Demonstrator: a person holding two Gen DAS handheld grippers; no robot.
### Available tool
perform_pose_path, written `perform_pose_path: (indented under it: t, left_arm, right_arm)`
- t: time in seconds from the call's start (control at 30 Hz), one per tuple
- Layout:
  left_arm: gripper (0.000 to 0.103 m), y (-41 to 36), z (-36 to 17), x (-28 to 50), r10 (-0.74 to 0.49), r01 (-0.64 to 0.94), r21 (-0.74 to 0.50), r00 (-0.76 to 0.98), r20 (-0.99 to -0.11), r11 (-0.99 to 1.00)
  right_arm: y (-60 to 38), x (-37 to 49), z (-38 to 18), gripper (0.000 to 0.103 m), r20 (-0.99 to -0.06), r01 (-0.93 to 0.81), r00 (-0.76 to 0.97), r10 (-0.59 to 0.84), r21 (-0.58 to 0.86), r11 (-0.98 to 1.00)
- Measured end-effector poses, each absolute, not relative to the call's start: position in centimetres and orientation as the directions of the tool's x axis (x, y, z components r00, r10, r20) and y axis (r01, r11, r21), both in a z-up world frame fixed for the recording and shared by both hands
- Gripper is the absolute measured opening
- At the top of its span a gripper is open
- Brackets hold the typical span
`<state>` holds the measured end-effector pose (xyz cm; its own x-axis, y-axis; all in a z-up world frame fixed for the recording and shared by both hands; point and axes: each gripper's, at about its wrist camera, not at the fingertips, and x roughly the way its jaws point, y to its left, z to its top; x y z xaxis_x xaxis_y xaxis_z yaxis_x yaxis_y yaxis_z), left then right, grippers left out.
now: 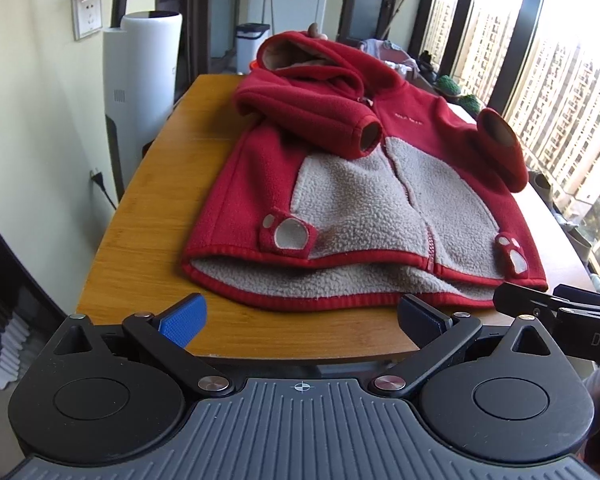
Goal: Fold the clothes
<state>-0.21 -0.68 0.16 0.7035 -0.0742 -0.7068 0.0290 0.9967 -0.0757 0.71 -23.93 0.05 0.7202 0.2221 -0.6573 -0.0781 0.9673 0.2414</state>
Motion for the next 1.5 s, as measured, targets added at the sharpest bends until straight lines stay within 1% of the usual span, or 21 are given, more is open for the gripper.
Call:
perform_pose_path:
  t: [0.2, 0.5, 0.83, 1.5]
  left_arm:
    - [0.103, -0.5, -0.3, 0.2, -0.097, 0.031, -0.104, 0.677, -0.730, 0.994]
    - [0.103, -1.5, -0.4, 0.6, -0.088, 0.051, -0.072, 0.656, -0.749, 0.996]
    - [0.103, -1.4, -0.6, 0.7, -0.094, 0.050, -0.080, 0.646, -0.757, 0.996]
    - [0.103, -1.3, -0.5, 0.4, -0.095, 0.047, -0.085, 0.653, -0.752, 0.995]
  right_arm:
    - [-24.0, 0.6, -0.2, 0.103, -0.669, -0.067, 0.711, 0.218, 0.243, 0.968]
    - [-23.7, 1.3, -1.0, 0.103, -0.697, -0.060, 0.685, 0.213, 0.237, 0.970]
    - [-23.7, 1.6, -1.4, 0.103, -0.712, -0.061, 0.667, 0.221, 0.243, 0.968]
    - [-23.7, 0.7, -0.8, 0.103, -0.691, -0.059, 0.694, 0.202, 0.225, 0.973]
